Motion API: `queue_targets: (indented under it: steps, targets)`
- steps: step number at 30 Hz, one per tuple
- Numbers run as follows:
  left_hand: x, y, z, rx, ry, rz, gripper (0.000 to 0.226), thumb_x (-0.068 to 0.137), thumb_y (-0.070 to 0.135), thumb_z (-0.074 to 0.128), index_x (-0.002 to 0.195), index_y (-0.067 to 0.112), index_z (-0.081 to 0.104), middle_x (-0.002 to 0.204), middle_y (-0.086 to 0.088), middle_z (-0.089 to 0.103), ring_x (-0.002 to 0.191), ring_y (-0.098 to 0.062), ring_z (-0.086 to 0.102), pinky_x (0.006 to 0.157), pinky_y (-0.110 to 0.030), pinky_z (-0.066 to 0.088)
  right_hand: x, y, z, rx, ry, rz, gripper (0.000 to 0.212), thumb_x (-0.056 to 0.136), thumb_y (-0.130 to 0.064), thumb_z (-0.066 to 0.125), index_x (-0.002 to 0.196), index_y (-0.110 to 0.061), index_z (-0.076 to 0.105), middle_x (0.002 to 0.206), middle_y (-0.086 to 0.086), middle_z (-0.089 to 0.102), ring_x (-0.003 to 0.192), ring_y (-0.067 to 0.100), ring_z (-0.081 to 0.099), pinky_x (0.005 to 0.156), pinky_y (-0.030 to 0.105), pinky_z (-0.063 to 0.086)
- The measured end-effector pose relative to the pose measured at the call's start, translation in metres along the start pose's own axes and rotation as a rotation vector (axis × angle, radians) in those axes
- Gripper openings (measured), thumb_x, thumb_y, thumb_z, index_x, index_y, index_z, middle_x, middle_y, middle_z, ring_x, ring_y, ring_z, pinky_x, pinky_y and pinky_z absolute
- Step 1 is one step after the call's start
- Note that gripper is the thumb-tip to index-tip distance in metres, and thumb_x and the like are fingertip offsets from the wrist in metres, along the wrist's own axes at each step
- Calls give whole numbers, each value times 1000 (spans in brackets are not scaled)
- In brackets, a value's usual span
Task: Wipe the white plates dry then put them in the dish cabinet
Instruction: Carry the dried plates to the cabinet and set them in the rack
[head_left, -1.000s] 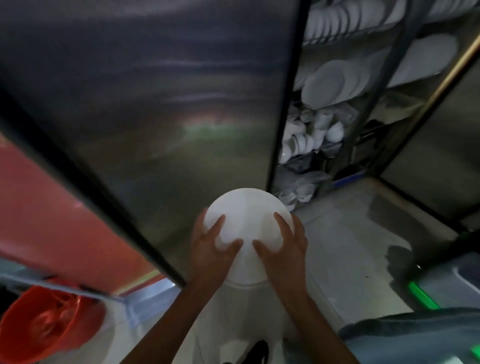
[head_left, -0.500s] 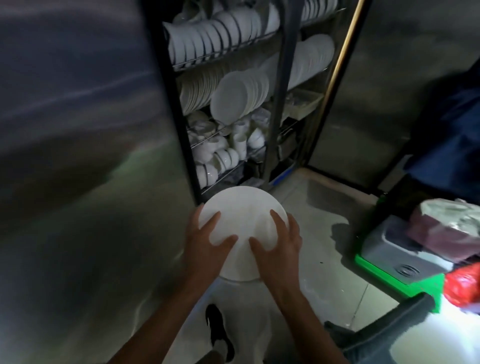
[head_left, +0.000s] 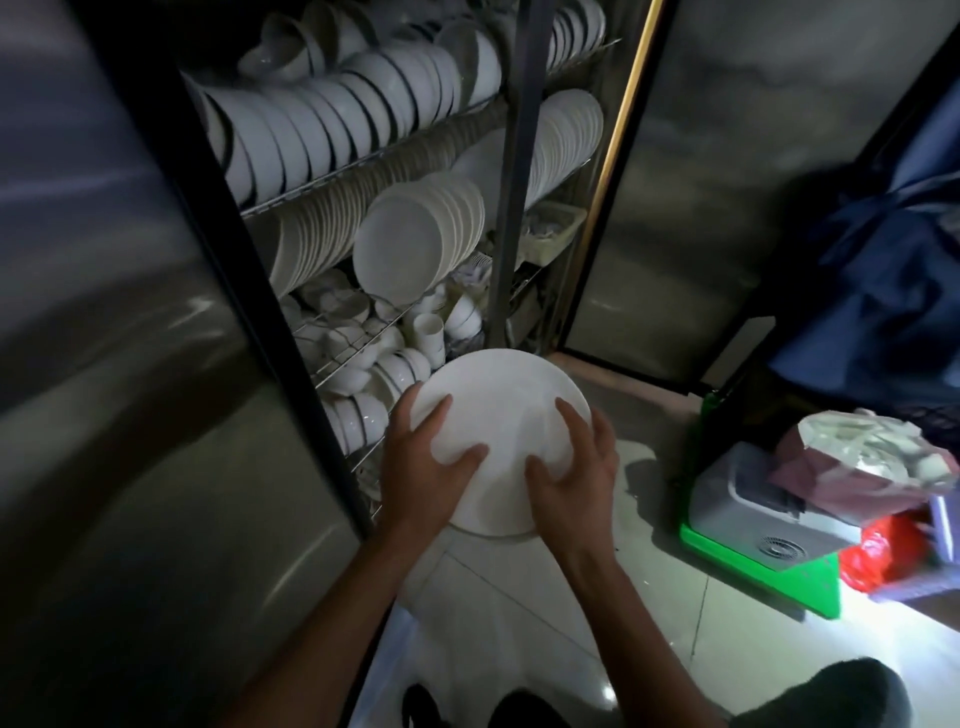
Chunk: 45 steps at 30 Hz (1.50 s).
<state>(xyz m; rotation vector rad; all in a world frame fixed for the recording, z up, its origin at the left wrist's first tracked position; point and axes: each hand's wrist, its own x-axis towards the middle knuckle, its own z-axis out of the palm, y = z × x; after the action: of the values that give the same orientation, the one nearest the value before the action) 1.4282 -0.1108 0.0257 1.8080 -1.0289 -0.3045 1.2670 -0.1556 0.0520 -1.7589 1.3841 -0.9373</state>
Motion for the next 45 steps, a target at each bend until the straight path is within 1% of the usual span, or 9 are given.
queue_targets:
  steps: [5,12,16,19,23,29,33,39,45]
  targets:
    - [39,-9,4,13,23,1,73,68,53,73,134,28,56,154,17,26,138,-11,34,103,-39,44,36,-12,16,5,-24,9,73,87,-18,71,146,-43,36,159,-14,18,143,22,25,108,50,44]
    - [92,-22,17,19,64,-59,80,69,56,69,141,30,47,155,20,22,141,-14,31,104,-39,44,109,-17,39,79,-67,-2,90,78,-15,81,149,-40,31,153,-6,37,134,17,39,103,43,44]
    - [136,-29,31,33,116,-88,76,74,43,81,141,25,51,157,11,27,142,-12,29,111,-33,35,161,-20,53,97,-118,-82,89,75,-14,81,149,-37,36,149,-9,38,123,0,34,99,30,37]
    - [168,-27,41,65,169,-129,74,75,39,83,141,26,52,157,8,29,142,-15,31,108,-29,34,207,-22,62,99,-176,-114,86,75,-14,82,147,-33,41,146,-10,39,124,3,38,101,27,39]
    - [204,-29,50,59,276,-191,73,74,37,85,139,23,55,155,4,33,140,-15,33,109,-30,35,260,-30,81,125,-273,-184,84,74,-14,84,144,-33,42,139,-17,38,117,-9,35,92,2,30]
    - [232,-44,48,54,451,-305,71,73,31,87,137,22,58,152,2,37,136,-9,35,108,-24,30,310,-40,117,219,-454,-92,88,74,-25,88,149,-29,42,144,-9,52,130,15,49,106,44,47]
    - [238,-53,42,16,556,-377,65,72,24,88,132,17,63,148,3,42,134,-11,39,110,-27,35,324,-51,140,358,-561,-40,69,73,-16,87,132,-32,56,120,-19,63,110,7,61,95,44,55]
    - [250,-64,37,20,597,-439,61,77,28,85,133,18,62,151,5,39,135,-9,38,104,-18,32,338,-64,169,404,-633,-16,65,83,-15,78,137,-38,51,120,-31,58,109,-9,55,91,37,54]
    - [271,-77,31,-56,582,-439,62,77,35,83,133,18,62,149,0,41,137,-14,40,113,-31,37,347,-86,190,453,-618,-72,70,82,1,71,141,-32,51,132,-17,60,120,8,57,98,47,54]
